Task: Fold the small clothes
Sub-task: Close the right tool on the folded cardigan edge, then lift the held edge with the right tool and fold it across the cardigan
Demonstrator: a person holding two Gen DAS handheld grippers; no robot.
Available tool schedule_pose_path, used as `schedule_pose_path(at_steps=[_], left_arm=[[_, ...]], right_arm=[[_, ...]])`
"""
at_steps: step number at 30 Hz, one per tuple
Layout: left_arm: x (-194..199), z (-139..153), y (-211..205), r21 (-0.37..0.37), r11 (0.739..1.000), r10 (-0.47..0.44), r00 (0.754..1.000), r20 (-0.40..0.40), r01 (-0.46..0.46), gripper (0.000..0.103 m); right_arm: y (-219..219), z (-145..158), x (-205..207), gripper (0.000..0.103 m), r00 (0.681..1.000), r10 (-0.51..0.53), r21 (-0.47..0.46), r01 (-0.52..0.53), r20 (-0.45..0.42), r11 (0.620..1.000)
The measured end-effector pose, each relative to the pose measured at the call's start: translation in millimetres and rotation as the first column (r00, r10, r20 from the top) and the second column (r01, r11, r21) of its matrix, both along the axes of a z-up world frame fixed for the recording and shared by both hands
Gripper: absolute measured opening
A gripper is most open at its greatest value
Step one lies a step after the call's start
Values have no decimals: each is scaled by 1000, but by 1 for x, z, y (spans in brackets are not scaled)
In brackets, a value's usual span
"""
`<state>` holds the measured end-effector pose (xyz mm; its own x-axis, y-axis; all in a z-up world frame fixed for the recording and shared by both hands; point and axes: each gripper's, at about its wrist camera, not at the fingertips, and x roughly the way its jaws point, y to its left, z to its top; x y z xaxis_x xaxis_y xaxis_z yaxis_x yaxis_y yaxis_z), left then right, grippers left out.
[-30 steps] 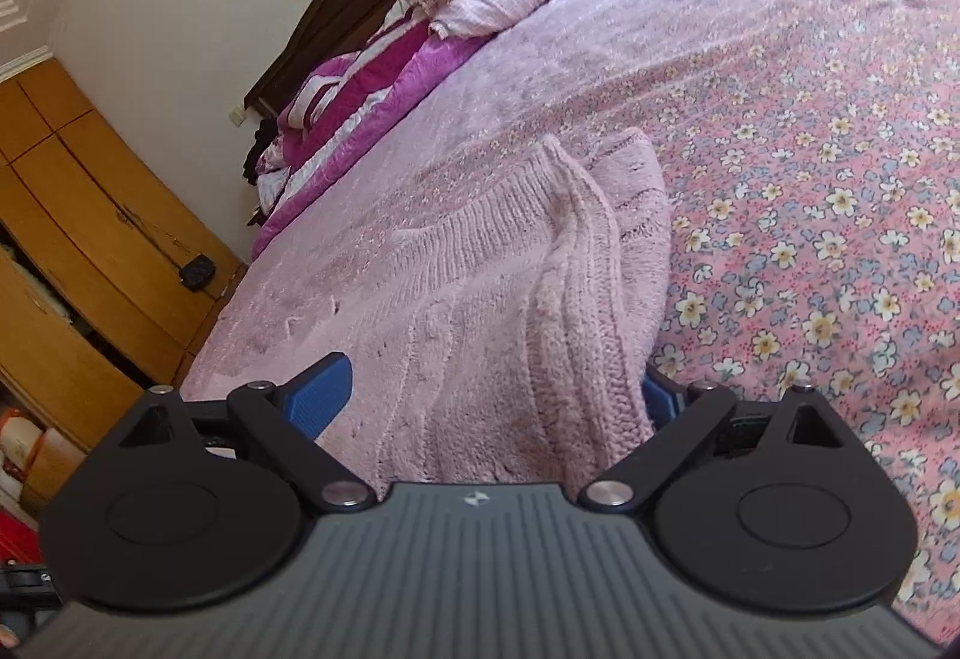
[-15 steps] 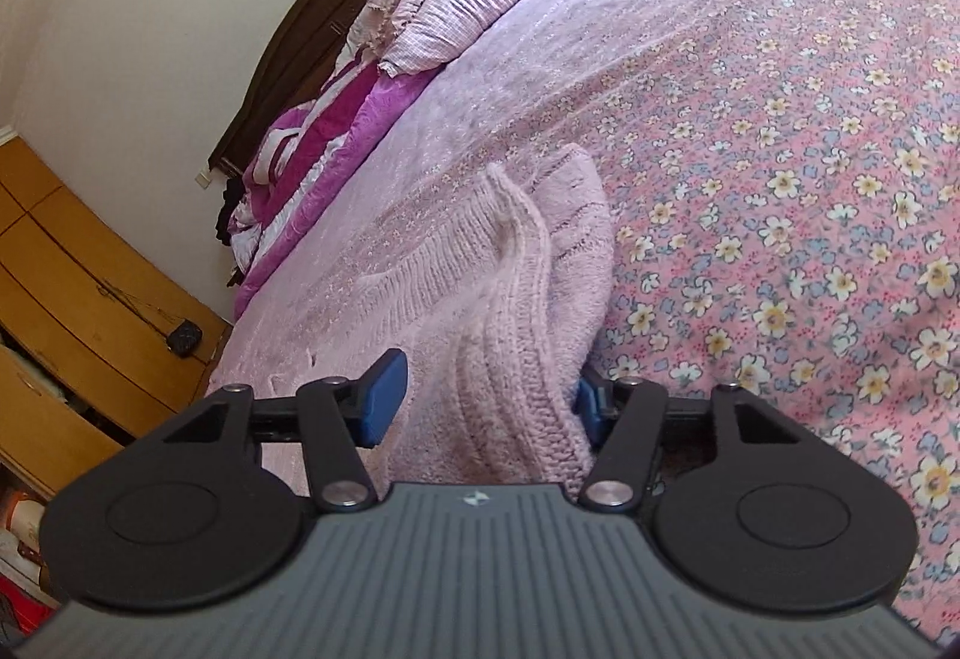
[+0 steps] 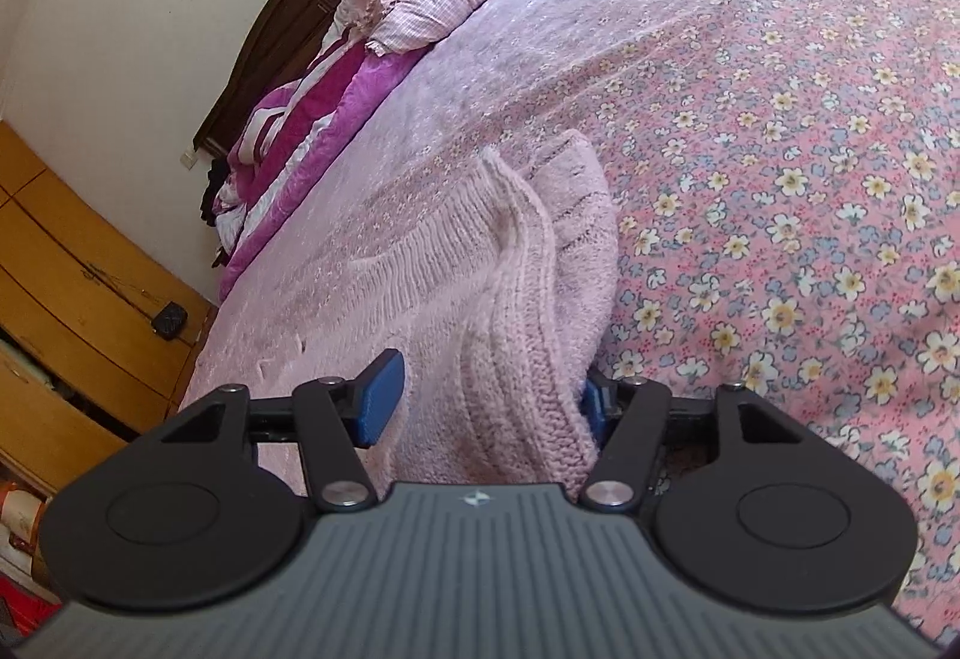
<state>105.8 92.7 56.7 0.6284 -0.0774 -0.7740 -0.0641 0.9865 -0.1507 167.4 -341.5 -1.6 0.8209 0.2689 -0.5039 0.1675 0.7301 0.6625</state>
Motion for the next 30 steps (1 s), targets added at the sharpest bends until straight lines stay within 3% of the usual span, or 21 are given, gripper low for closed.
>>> schedule_pose_path(at_steps=[1, 4, 13, 30], left_arm=[[0, 1, 1, 1, 1000, 0, 1000, 1, 0, 70], [1, 5, 3, 14, 1000, -10, 1000, 8, 9, 70], [8, 18, 7, 62, 997, -36, 998, 43, 34, 70], [13, 24, 31, 14, 999, -41, 994, 96, 40, 70]], right_arm=[[0, 1, -1, 44, 1000, -6, -2, 6, -2, 1000], [-1, 8, -5, 36, 1000, -6, 23, 6, 24, 1000], [16, 50, -10, 33, 990, 57, 59, -66, 133, 996], [87, 103, -4, 31, 966, 153, 71, -171, 210, 983]])
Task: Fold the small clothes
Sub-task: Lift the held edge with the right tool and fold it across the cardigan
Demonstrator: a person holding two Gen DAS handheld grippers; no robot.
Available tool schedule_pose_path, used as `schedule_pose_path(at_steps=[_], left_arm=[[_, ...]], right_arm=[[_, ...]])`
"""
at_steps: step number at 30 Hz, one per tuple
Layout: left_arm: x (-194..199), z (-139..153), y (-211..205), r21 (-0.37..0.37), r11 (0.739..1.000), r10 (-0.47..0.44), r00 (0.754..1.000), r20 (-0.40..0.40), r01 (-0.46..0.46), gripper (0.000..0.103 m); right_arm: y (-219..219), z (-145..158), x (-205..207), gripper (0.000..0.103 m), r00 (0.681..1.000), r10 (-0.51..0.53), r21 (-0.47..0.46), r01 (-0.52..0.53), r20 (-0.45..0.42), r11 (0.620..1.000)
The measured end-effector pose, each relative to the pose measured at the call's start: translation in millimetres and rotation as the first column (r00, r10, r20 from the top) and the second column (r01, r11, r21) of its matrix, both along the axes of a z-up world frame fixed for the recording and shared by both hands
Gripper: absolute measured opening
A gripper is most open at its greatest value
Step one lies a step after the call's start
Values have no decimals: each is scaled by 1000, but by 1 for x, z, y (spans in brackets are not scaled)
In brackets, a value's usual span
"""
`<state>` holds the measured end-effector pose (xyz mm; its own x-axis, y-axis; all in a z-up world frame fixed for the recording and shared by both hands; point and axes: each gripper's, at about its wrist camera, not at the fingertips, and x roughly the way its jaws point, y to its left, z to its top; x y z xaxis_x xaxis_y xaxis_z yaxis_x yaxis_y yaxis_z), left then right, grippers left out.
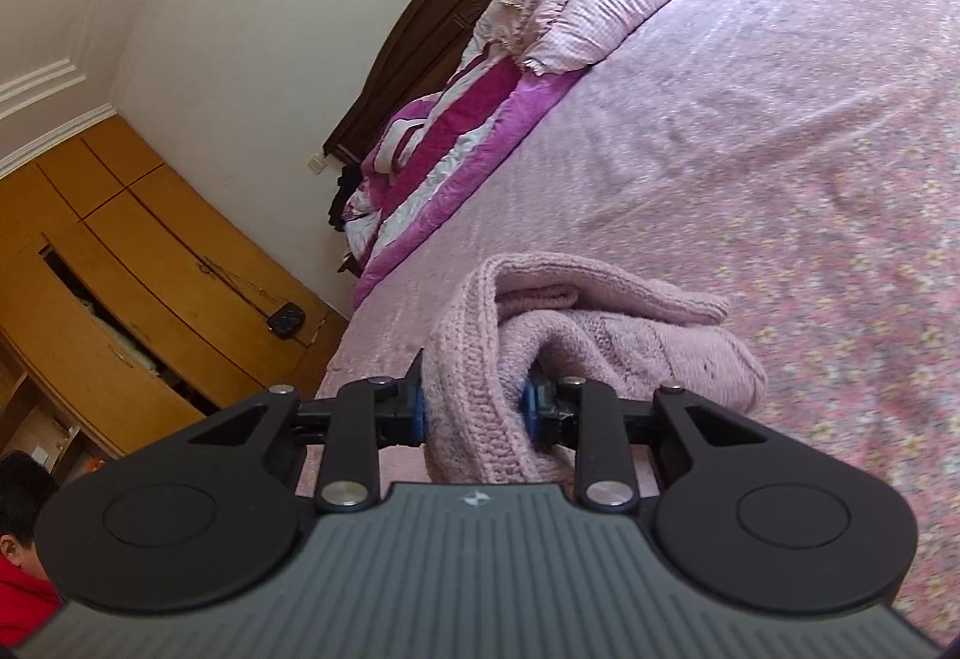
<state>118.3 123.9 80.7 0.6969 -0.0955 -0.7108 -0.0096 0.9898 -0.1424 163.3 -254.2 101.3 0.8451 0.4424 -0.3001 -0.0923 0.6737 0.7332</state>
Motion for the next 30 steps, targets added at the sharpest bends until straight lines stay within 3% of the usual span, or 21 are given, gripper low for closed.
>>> schedule_pose_path(at_steps=[14, 23, 30], left_arm=[[2, 2, 39, -21, 998, 52, 999, 4, -52, 70], [-2, 3, 54, -39, 996, 77, 997, 18, -76, 70], [2, 5, 64, -44, 996, 85, 995, 44, -83, 70]], right_arm=[[83, 17, 17, 31, 994, 113, -53, -112, 14, 992], [171, 1, 33, 31, 971, 237, -86, -239, -40, 967], [233, -22, 32, 33, 940, 319, -234, -340, -125, 911]])
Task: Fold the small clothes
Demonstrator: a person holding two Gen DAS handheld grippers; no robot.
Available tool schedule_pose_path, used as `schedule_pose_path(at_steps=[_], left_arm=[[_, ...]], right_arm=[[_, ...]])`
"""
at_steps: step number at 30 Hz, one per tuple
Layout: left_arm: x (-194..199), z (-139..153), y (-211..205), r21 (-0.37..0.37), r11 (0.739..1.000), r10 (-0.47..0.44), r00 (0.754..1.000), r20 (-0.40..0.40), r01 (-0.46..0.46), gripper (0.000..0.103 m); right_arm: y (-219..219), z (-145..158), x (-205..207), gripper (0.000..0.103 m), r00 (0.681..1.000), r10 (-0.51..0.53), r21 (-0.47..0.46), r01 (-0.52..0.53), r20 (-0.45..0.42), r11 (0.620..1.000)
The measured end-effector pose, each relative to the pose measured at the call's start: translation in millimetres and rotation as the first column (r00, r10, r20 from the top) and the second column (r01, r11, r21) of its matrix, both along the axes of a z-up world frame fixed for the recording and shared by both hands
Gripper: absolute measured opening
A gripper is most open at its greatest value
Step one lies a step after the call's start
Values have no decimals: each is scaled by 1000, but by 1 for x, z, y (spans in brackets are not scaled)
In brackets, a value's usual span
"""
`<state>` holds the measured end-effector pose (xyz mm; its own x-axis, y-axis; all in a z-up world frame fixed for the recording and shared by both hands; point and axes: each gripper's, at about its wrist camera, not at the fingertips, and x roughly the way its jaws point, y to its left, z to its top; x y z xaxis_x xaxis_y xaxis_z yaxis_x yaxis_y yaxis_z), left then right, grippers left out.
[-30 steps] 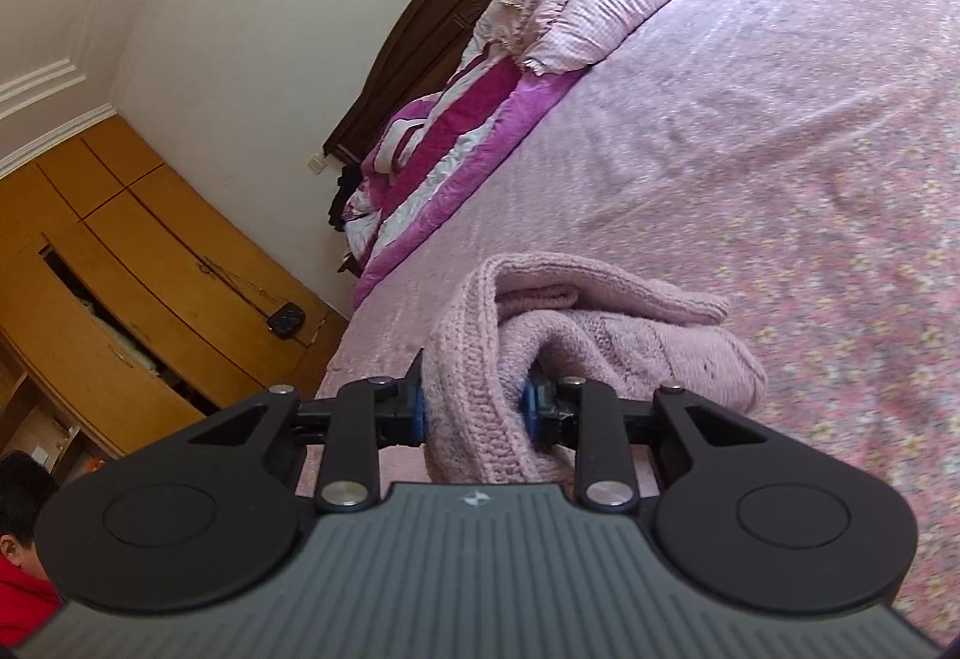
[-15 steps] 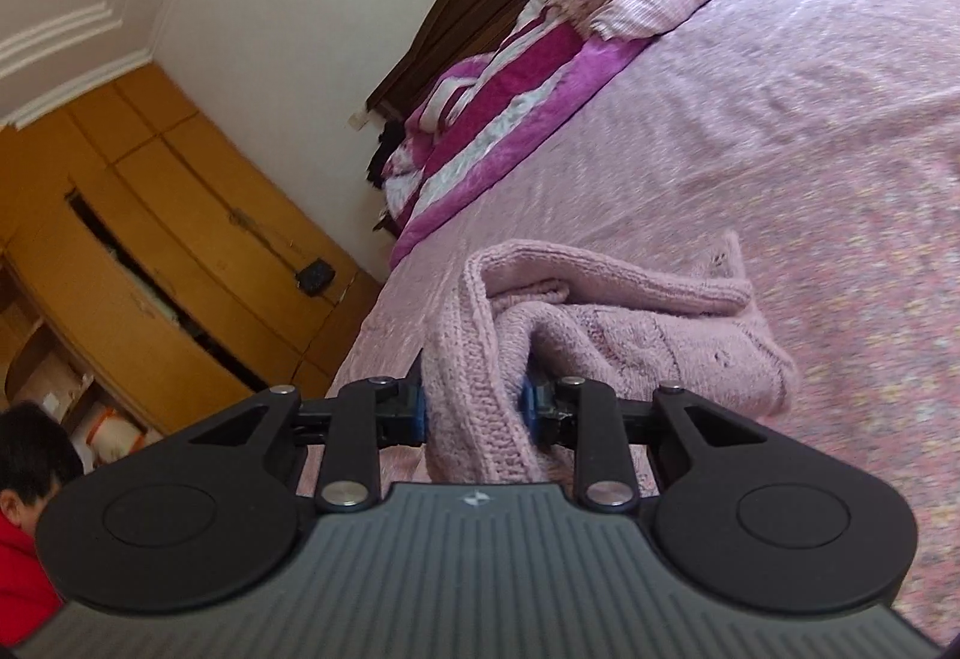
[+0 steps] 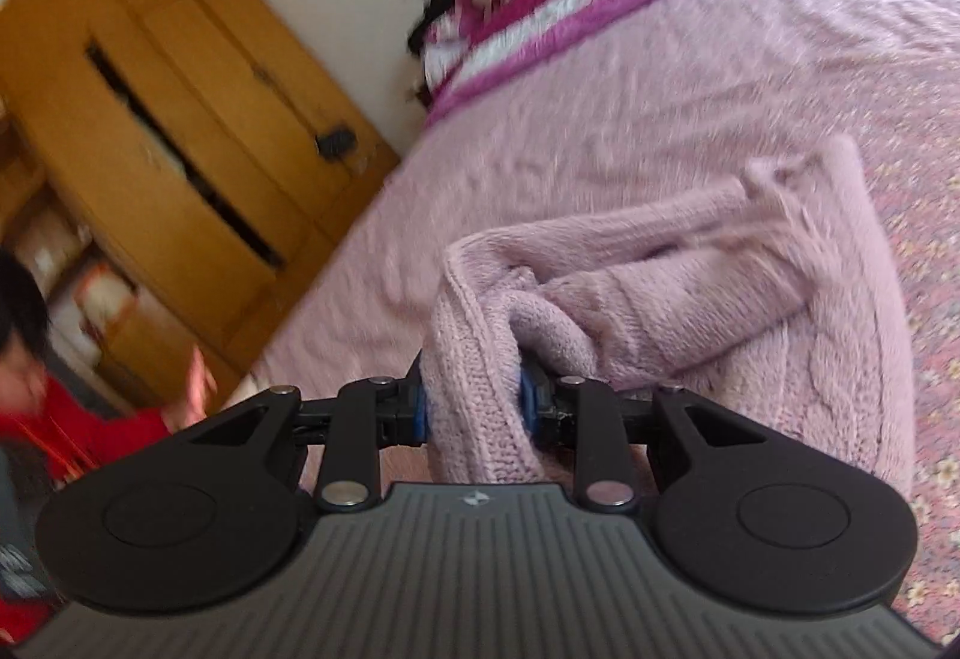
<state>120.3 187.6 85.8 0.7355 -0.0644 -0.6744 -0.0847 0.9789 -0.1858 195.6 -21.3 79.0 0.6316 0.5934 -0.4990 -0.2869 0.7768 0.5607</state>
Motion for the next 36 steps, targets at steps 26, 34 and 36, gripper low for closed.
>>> schedule_pose_path(at_steps=[26, 34, 36], left_arm=[[25, 8, -100, 63, 959, -280, 958, 67, 276, 70], [58, -9, -122, 195, 939, -297, 954, 48, 282, 70], [63, -14, -124, 198, 936, -306, 951, 41, 292, 70]], right_arm=[[-116, 4, -84, 60, 966, -234, -149, 249, 113, 957], [-131, -13, -68, 65, 965, -258, -118, 263, 54, 958], [-130, -15, -66, 65, 966, -252, -114, 257, 55, 960]])
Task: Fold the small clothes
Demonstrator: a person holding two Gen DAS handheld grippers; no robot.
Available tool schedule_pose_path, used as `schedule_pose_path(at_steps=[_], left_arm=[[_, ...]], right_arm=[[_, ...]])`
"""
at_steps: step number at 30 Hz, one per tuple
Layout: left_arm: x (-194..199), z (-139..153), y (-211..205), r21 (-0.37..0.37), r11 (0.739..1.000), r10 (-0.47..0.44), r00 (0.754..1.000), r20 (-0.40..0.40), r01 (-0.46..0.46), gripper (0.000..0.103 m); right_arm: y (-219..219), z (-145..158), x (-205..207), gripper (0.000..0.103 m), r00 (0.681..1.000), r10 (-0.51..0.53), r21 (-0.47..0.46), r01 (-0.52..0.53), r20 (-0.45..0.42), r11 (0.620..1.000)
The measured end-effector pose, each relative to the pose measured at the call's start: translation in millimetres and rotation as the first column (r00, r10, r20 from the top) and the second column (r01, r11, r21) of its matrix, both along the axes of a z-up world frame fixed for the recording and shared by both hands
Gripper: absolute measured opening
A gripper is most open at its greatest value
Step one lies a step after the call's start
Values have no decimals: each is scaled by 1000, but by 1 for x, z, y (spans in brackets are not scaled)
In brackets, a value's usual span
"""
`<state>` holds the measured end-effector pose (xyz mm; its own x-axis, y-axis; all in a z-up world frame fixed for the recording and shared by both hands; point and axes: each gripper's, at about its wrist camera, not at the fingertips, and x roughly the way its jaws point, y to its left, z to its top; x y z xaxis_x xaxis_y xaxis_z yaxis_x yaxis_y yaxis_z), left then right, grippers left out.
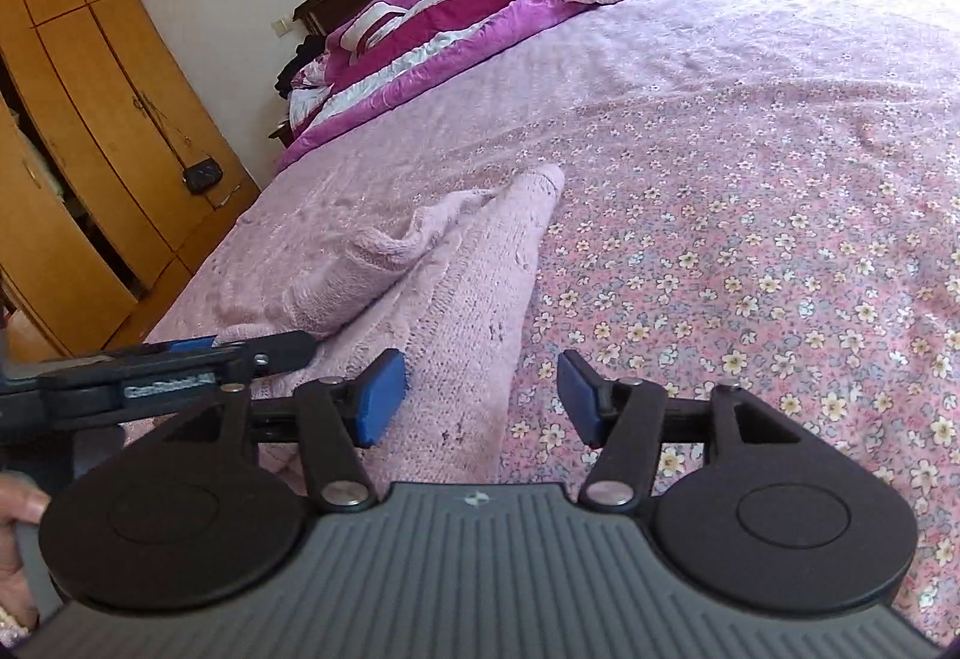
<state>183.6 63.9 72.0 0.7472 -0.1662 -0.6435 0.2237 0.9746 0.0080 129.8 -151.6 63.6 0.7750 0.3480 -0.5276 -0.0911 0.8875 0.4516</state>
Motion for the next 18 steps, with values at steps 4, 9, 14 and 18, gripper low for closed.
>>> schedule_pose_path(at_steps=[4, 9, 14, 18], left_arm=[[6, -7, -1, -11, 1000, -26, 999, 28, 26, 70], [12, -17, 3, -75, 997, -10, 999, 54, 14, 67], [10, -15, 11, -115, 993, 5, 997, 74, 3, 13], [6, -3, 25, -140, 990, 38, 996, 86, -26, 13]], right_arm=[[6, -5, 8, 66, 1000, 12, 3, -12, -3, 1000], [13, -8, 13, 68, 1000, 24, -1, -24, -2, 1000], [19, -11, 21, 70, 999, 49, 19, -48, -5, 999], [31, -8, 19, 70, 997, 78, 9, -78, 13, 997]])
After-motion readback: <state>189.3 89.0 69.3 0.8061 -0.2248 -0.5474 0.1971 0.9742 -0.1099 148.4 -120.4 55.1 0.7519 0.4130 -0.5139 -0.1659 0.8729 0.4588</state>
